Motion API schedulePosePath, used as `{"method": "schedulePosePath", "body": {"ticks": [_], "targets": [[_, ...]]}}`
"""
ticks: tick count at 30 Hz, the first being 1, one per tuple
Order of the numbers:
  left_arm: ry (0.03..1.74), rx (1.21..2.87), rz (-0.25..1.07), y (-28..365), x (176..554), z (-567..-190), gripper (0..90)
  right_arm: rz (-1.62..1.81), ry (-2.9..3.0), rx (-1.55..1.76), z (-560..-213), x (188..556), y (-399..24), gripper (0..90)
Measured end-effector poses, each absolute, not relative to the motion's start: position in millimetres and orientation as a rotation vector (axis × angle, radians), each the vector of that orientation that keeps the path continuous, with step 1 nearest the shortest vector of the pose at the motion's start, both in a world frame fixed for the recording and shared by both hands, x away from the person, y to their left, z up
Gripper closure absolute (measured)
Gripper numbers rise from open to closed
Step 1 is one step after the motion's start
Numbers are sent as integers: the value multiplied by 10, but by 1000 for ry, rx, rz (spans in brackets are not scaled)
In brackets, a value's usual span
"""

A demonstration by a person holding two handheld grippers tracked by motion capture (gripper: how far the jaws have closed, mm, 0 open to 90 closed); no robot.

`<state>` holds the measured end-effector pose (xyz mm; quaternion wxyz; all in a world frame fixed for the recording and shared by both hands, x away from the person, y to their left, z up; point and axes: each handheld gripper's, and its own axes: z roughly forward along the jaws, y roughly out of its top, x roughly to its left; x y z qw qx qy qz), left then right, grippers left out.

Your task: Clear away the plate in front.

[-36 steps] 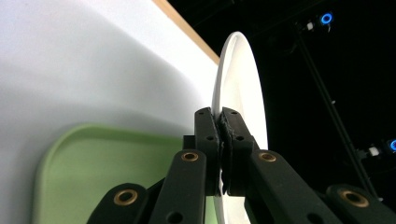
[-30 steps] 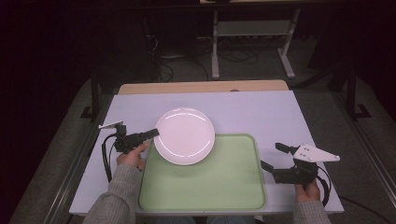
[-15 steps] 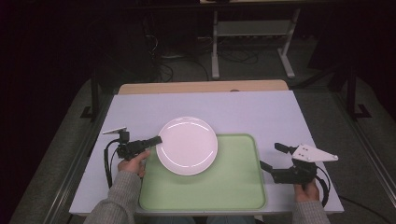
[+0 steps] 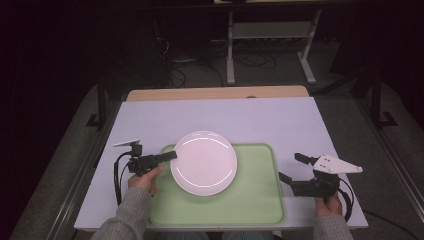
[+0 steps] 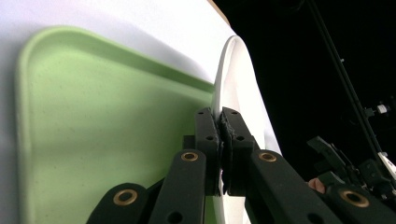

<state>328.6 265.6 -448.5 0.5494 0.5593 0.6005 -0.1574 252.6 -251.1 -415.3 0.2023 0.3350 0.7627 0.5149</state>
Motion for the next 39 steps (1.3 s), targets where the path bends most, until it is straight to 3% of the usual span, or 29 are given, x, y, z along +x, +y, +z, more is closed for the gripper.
{"method": "schedulePosePath", "body": {"ticks": [39], "targets": [[1491, 1427, -417, 2517, 3164, -4653, 864, 1407, 2135, 941, -4157, 2466, -2525, 134]]}}
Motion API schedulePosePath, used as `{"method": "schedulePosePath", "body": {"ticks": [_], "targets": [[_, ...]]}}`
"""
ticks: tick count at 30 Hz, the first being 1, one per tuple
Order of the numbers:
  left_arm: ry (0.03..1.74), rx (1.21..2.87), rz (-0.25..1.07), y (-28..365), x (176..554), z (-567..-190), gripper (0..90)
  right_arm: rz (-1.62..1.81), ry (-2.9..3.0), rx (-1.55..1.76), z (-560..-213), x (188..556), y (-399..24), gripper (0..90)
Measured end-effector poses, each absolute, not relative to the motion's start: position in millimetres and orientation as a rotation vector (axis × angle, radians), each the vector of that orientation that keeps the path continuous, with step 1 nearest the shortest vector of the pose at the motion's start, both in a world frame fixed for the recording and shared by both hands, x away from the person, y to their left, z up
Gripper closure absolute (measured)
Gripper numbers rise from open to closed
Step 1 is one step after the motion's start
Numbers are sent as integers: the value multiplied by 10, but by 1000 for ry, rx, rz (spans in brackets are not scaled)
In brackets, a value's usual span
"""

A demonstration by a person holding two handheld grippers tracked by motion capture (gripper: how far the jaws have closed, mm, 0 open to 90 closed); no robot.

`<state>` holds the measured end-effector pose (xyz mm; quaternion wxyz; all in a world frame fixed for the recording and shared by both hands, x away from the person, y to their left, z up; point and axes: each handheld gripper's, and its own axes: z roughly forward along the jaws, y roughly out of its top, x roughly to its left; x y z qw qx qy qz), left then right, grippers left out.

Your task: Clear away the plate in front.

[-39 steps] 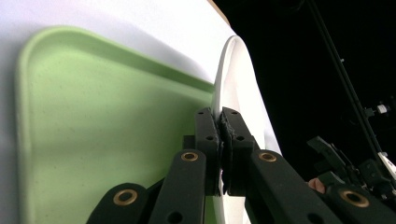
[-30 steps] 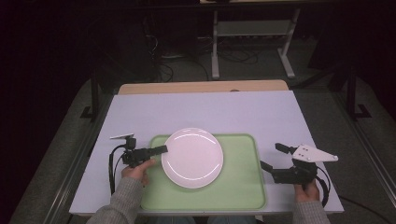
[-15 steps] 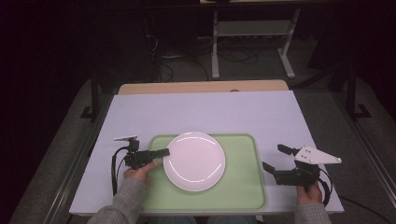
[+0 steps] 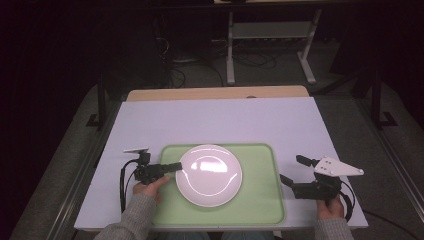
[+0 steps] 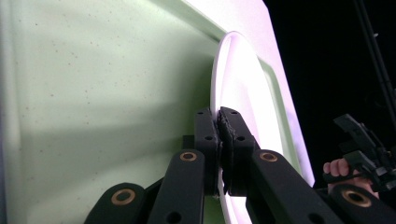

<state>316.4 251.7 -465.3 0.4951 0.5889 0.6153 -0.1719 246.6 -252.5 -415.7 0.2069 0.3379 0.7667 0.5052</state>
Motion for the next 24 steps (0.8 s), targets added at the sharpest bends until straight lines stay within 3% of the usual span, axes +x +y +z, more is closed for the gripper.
{"method": "schedulePosePath", "body": {"ticks": [24], "targets": [[1504, 1448, -407, 2457, 3149, -4681, 848, 1402, 2143, 943, -4161, 2464, -2518, 133]]}}
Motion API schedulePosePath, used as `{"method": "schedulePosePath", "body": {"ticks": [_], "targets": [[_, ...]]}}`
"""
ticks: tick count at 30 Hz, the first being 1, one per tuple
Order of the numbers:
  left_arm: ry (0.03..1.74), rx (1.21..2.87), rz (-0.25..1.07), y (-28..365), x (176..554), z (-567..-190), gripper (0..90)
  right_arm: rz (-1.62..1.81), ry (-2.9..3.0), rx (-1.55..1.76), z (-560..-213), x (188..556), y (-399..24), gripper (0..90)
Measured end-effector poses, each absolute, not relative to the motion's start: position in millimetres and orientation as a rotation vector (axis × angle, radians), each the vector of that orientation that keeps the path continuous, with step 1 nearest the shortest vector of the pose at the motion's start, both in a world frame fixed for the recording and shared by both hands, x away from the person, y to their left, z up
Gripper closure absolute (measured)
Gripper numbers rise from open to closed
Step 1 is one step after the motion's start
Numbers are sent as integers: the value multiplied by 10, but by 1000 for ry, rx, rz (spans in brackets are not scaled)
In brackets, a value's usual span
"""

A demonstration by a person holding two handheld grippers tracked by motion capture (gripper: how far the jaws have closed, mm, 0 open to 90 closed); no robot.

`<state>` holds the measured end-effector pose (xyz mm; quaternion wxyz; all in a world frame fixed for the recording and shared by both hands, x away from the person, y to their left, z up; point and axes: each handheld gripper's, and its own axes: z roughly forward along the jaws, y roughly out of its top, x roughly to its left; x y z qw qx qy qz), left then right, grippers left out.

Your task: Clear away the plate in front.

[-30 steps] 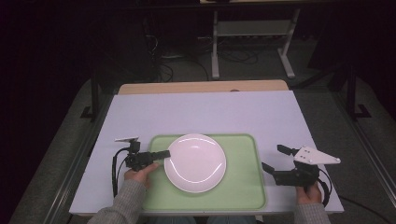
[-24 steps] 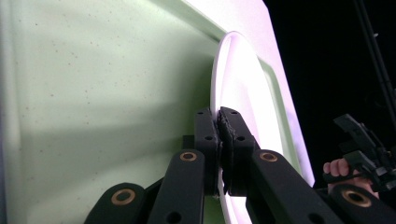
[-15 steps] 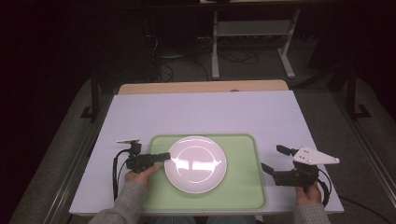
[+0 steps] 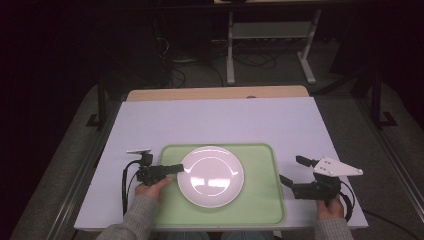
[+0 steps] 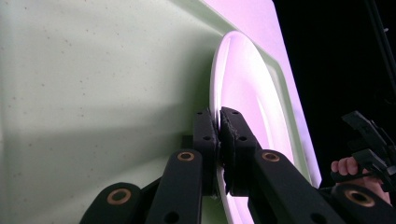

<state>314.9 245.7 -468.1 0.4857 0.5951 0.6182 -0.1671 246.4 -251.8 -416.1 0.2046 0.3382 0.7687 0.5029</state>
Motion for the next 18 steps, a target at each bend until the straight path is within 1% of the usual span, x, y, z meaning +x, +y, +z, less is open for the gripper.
{"method": "schedulePosePath", "body": {"ticks": [8, 11, 18], "targets": [[1504, 1463, -411, 2422, 3148, -4694, 839, 1401, 2147, 941, -4163, 2468, -2514, 134], [1506, 1484, -404, 2406, 3152, -4692, 810, 1403, 2145, 940, -4161, 2465, -2517, 133], [1506, 1500, -393, 2401, 3153, -4693, 795, 1404, 2147, 936, -4161, 2466, -2516, 133]]}}
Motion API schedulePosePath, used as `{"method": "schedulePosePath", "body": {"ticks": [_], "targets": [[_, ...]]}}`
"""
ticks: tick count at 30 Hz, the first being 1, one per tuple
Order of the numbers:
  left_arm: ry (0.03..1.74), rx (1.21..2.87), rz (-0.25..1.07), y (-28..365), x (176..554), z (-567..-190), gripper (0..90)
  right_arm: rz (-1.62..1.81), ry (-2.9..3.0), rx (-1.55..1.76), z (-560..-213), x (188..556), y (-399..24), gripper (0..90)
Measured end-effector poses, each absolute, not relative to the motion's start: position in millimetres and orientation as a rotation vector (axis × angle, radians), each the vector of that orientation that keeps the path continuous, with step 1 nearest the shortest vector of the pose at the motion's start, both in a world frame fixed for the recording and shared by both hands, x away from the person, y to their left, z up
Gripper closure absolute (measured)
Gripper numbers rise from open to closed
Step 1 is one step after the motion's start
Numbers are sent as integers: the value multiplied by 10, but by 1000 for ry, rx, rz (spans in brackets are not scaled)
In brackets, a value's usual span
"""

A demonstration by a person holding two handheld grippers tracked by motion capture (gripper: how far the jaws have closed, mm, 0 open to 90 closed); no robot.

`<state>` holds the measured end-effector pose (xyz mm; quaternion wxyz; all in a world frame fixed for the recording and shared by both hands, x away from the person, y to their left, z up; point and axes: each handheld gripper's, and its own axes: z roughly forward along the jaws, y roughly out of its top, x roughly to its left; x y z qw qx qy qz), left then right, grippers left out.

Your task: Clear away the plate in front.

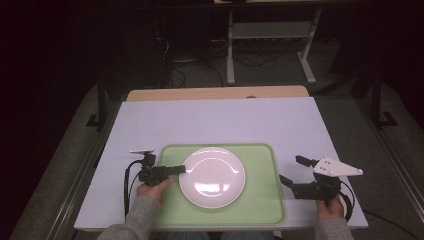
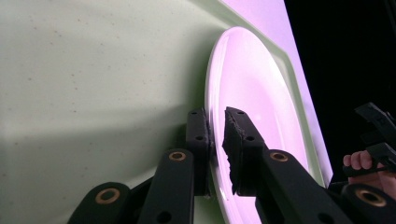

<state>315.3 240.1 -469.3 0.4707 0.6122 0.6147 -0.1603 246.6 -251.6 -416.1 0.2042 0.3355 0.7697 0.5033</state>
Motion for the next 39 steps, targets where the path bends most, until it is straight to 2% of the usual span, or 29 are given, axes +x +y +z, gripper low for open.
{"method": "schedulePosePath", "body": {"ticks": [19, 39], "targets": [[1475, 1501, -305, 2530, 3146, -4547, 734, 1400, 2146, 940, -4160, 2464, -2517, 133], [1354, 1604, -136, 2568, 3088, -4286, 637, 1390, 2151, 944, -4167, 2478, -2511, 133]]}}
